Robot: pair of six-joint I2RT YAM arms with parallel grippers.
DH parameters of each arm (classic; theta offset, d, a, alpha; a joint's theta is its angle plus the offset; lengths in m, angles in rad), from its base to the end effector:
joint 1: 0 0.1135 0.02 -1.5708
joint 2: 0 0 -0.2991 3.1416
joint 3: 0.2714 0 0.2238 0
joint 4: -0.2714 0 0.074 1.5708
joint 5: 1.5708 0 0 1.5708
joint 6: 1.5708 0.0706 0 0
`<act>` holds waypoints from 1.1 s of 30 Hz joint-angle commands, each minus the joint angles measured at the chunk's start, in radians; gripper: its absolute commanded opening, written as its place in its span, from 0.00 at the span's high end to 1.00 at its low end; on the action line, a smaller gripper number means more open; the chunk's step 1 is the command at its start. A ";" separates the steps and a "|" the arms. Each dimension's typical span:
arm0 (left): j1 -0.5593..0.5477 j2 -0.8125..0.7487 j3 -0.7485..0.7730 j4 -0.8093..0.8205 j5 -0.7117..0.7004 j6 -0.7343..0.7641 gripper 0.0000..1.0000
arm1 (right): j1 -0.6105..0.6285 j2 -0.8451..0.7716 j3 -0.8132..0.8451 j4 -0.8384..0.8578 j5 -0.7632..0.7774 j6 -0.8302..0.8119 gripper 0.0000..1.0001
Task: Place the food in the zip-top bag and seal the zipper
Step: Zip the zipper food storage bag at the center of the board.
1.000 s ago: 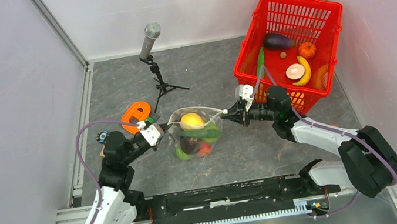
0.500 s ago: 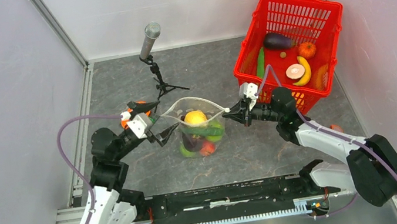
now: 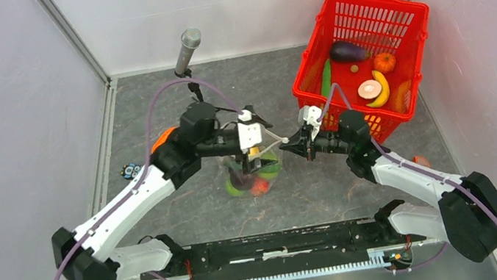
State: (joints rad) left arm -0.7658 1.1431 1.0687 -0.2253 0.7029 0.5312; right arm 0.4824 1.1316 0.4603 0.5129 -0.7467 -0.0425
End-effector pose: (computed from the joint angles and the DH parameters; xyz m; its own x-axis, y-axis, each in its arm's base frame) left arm 0.1396 -0.1976 0.3917 0.3099 0.2382 -0.9204 0.9476 0.0014 0.3194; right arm 0.1755 0.1460 0.2772 -0.0999 -0.0875 -0.9911 -0.9397 0.3356 0.0651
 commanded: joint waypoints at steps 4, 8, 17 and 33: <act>-0.035 0.173 0.149 -0.192 -0.060 0.172 0.15 | 0.009 -0.063 -0.008 0.009 -0.007 -0.022 1.00; -0.041 0.233 0.191 -0.203 -0.038 0.162 0.21 | 0.016 -0.074 -0.020 0.010 -0.008 -0.035 1.00; -0.044 0.299 0.209 -0.129 -0.009 0.130 0.36 | 0.040 -0.094 -0.023 -0.004 0.000 -0.067 1.00; -0.044 0.352 0.246 -0.207 -0.001 0.158 0.88 | 0.050 -0.116 -0.035 -0.020 0.040 -0.086 1.00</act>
State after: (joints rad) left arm -0.8062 1.4818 1.2701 -0.4168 0.6903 0.6571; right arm 0.5240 1.0431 0.4347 0.4614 -0.7189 -0.1146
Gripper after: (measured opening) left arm 0.174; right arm 0.009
